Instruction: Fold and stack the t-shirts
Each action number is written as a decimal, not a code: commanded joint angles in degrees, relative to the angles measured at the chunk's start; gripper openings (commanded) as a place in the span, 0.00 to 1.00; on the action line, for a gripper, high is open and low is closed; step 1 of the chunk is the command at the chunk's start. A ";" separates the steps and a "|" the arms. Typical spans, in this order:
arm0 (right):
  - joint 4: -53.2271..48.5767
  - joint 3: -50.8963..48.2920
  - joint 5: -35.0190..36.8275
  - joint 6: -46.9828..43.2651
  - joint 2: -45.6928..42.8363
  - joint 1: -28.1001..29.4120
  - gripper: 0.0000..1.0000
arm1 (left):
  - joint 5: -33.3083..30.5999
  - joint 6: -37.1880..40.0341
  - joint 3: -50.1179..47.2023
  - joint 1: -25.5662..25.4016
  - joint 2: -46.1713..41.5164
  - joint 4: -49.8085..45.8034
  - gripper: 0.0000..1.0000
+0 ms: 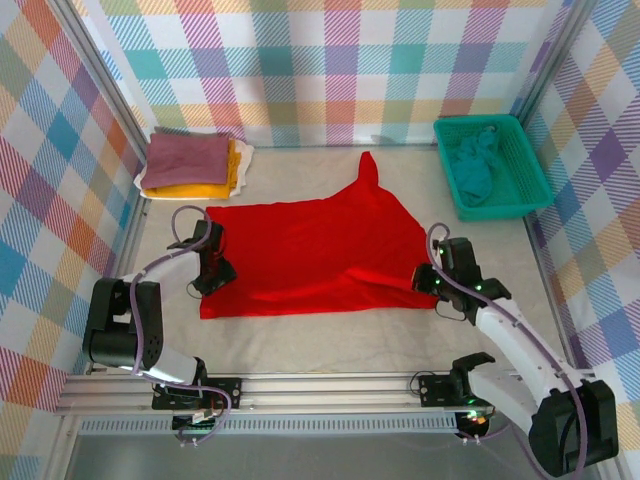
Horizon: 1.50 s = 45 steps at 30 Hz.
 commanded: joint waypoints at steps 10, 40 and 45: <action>-1.29 -6.36 -10.85 8.53 6.05 3.24 0.00 | -0.85 0.90 -1.49 -0.53 1.39 0.13 0.47; -6.94 14.83 -9.57 0.53 23.44 -1.42 0.45 | -0.18 1.24 -1.10 -0.84 4.30 1.73 0.47; -7.72 15.84 -3.88 1.64 26.89 -1.57 0.46 | -0.09 1.46 -1.10 -0.86 4.34 1.73 0.47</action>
